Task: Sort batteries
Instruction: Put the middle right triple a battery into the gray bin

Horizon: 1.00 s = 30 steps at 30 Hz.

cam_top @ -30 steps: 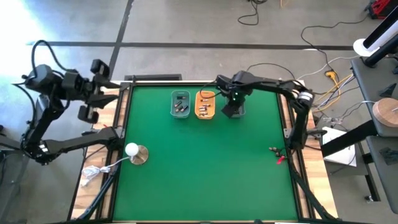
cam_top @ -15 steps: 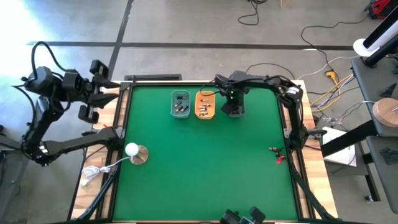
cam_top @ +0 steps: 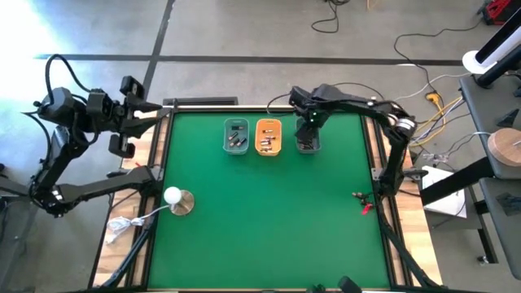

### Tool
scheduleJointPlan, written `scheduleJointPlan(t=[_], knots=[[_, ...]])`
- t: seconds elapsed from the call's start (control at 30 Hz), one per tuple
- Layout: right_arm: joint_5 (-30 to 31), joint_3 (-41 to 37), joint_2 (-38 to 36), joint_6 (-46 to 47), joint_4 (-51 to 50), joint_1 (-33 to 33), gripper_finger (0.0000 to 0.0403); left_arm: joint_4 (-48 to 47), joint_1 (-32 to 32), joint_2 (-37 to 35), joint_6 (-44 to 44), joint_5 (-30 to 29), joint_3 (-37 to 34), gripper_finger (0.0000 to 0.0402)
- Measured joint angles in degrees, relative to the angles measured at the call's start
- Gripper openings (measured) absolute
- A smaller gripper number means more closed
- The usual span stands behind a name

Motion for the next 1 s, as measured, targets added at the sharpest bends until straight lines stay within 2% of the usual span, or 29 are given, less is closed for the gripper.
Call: scheduleJointPlan(t=[0.13,0.23,0.37,0.5,0.7,1.0], knots=[[-0.3,-1.6,-5.7,0.5,-3.0,2.9,0.0172,0.5,0.0,0.8,0.0,0.0,0.0,0.0117],[-3.1,-5.5,-11.3,2.8,-4.7,7.3,0.0179,1.1,0.0,1.3,-0.6,0.0,0.0,0.0117],[-9.1,-15.1,-19.4,7.6,-6.4,15.5,0.0187,2.4,0.0,2.0,-1.2,0.0,-0.4,0.0117],[-11.1,-27.3,-25.0,15.9,-7.8,24.9,0.0191,5.6,0.0,2.7,-1.2,0.0,-1.8,0.0117],[-14.6,-39.3,-26.0,23.7,-7.6,34.0,0.0177,12.8,0.0,3.3,-3.3,0.1,-4.2,0.0117],[-15.1,-45.5,-25.3,22.9,-1.5,33.6,0.016,13.3,-0.1,3.8,-5.4,0.1,-4.4,0.0117]])
